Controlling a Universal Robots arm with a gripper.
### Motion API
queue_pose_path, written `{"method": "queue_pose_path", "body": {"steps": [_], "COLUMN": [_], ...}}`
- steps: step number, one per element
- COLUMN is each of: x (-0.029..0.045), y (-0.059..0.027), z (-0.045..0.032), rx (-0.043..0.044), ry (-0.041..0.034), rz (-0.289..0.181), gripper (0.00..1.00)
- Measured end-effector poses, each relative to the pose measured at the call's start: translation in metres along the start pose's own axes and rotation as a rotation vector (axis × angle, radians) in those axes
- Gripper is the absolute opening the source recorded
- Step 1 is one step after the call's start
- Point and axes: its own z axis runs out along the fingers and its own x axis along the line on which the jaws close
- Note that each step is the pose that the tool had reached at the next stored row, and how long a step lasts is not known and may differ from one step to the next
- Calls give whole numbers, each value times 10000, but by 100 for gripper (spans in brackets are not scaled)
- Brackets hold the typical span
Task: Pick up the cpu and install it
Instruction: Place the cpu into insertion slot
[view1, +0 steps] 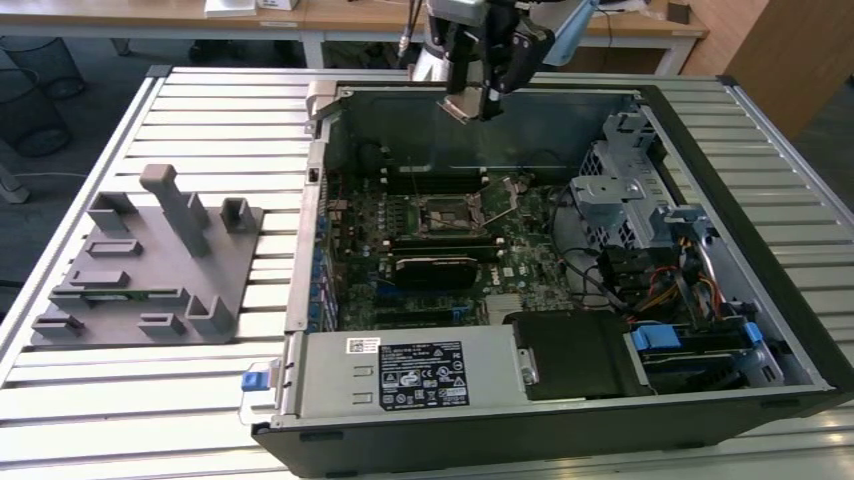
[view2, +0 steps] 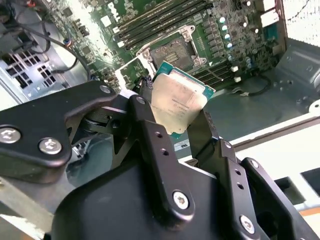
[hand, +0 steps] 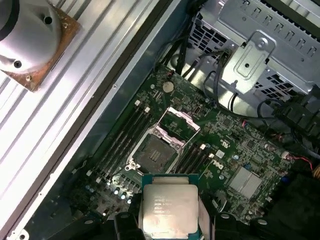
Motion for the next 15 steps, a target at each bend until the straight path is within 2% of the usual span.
{"method": "queue_pose_path", "body": {"steps": [11, 15], "x": [4, 14], "y": [2, 9], "z": [43, 55], "rx": [-7, -7], "ry": [-11, -18], "rz": [1567, 1971], "gripper": [53, 53]}}
